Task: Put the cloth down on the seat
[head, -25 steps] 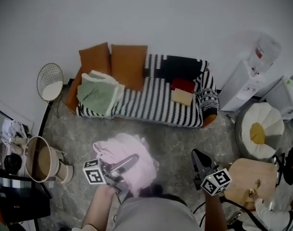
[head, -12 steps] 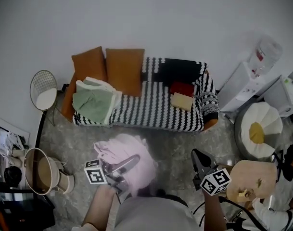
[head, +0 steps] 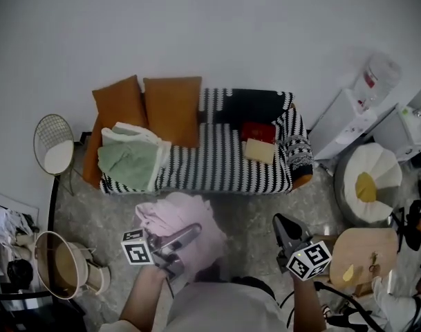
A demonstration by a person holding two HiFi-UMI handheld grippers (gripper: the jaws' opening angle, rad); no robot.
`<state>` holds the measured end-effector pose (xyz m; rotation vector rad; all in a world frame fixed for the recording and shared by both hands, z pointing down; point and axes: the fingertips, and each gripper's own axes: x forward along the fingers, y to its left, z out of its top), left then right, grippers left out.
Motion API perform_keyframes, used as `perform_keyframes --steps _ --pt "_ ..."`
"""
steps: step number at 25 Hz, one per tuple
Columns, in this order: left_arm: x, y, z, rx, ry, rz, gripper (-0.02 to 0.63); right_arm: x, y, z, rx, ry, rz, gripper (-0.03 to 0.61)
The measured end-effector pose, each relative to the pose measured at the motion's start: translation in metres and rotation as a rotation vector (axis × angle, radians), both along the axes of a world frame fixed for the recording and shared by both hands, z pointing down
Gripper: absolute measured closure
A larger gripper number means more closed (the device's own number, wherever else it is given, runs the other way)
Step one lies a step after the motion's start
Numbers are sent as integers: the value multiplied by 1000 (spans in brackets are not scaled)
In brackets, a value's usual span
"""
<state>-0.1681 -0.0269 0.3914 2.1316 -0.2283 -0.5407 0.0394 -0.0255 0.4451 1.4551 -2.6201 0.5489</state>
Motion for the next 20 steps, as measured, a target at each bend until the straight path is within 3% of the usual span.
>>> perform_keyframes --steps 10,20 --pt "-22 -36 3 2 -5 32 511 -24 -31 -2 7 18 20 583" --pt "-16 -64 4 0 -16 30 511 -23 -62 0 19 13 -1 583"
